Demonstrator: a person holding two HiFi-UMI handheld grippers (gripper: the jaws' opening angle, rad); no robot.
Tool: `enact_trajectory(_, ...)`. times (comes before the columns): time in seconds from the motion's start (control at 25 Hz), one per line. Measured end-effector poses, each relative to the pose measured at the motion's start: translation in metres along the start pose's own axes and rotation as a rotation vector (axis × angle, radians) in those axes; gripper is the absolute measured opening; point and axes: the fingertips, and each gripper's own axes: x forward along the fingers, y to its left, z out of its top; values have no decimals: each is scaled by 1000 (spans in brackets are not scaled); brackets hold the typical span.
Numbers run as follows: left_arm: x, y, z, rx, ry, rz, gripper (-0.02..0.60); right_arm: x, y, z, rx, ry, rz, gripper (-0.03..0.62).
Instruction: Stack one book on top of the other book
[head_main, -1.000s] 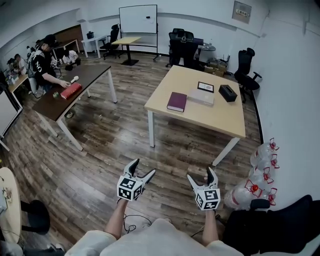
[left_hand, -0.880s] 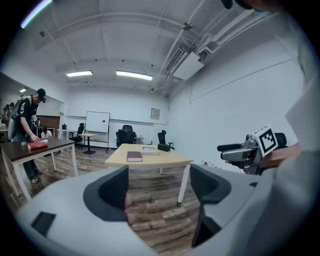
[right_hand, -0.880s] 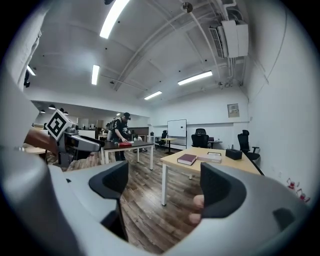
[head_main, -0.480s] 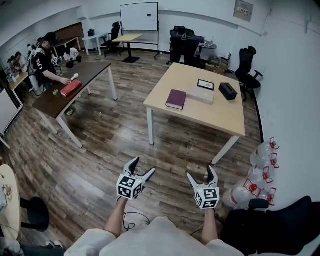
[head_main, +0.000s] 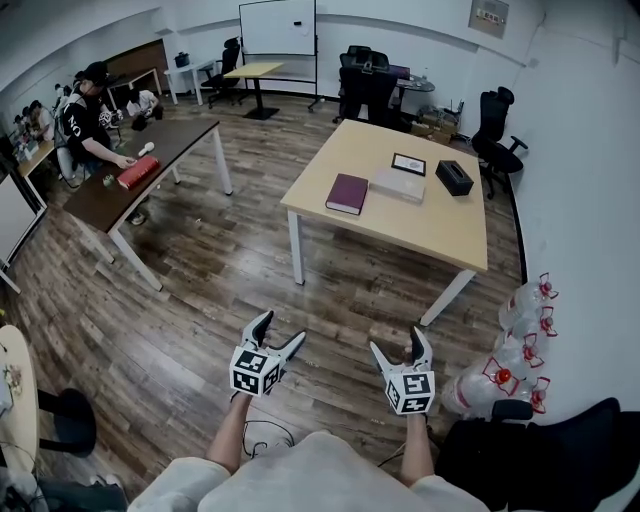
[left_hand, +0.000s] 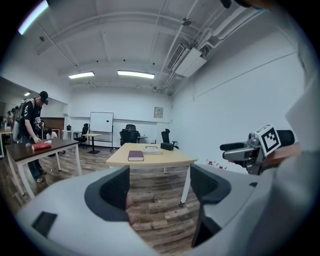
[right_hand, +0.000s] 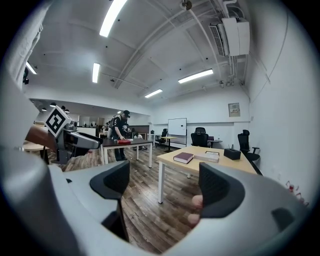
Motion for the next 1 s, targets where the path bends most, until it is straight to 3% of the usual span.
enact_trajectory(0.44, 19, -1, -6, -4, 18, 27, 379, 18, -23, -3, -6, 3, 17, 419)
enact_trajectory(1.0, 70, 32, -3, -14, 17, 36, 377, 73, -44, -8, 0, 16, 25, 417)
